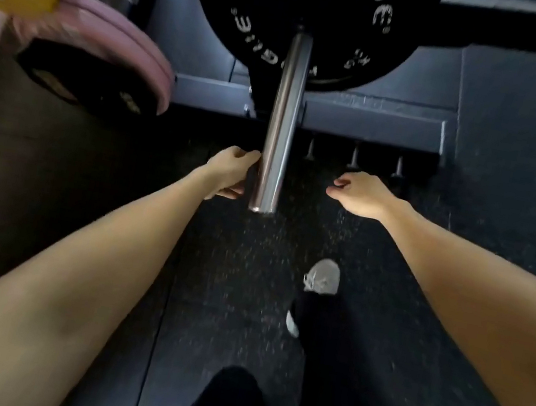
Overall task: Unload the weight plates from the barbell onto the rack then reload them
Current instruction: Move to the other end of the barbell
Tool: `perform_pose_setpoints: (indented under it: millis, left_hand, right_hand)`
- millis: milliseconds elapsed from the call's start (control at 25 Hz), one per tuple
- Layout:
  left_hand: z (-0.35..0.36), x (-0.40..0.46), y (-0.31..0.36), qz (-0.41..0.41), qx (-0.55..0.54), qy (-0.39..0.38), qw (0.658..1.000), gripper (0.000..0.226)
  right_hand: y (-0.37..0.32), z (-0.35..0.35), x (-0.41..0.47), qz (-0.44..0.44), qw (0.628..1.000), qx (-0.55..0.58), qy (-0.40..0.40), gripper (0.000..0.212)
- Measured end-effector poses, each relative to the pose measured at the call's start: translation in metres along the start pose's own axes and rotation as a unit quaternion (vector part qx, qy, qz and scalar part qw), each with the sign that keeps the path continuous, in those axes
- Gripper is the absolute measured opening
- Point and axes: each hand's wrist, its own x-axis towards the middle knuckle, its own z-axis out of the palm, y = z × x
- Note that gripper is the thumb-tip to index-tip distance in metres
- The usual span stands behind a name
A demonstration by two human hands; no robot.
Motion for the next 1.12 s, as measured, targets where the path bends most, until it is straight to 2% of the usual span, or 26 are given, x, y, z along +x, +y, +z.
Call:
perform_pose_setpoints:
  millis: [120,240,360,480,640,800,920,1120]
  left_hand:
    - [0.016,-0.05,-0.041,-0.083,0.033,-0.024,0.996,0.037]
    - [0.023,-0.106,-0.07,-0.145,0.077,-0.071,0.984,0.033]
    - [0.016,-0.139,-0.086,-0.133,0.18,-0.081,0.971,0.041]
    - [0.003,-0.152,-0.091,-0.121,0.239,-0.088,0.959,0.041]
    - [-0.014,-0.147,-0.083,-0.089,0.306,-0.125,0.94,0.038]
    - [-0.024,-0.134,-0.053,-0.013,0.376,-0.159,0.913,0.04]
    - [-0.016,-0.126,-0.021,0.053,0.418,-0.188,0.887,0.045]
    - [0.028,-0.125,0.039,0.129,0.513,-0.25,0.811,0.044]
  right_hand:
    - [0.009,0.027,-0.051,0.041,0.997,-0.008,-0.063,0.05]
    - [0.012,0.042,-0.099,0.058,0.989,-0.003,-0.132,0.046]
    - [0.015,0.052,-0.131,0.084,0.983,-0.006,-0.162,0.045]
    - [0.017,0.061,-0.144,0.103,0.979,-0.022,-0.176,0.048]
    - [0.01,0.055,-0.158,0.127,0.983,0.019,-0.132,0.047]
    - [0.009,0.041,-0.189,0.169,0.978,0.097,-0.068,0.051]
    - [0.018,0.043,-0.223,0.214,0.961,0.176,-0.014,0.049]
    - [0.043,0.053,-0.277,0.289,0.914,0.279,0.054,0.041]
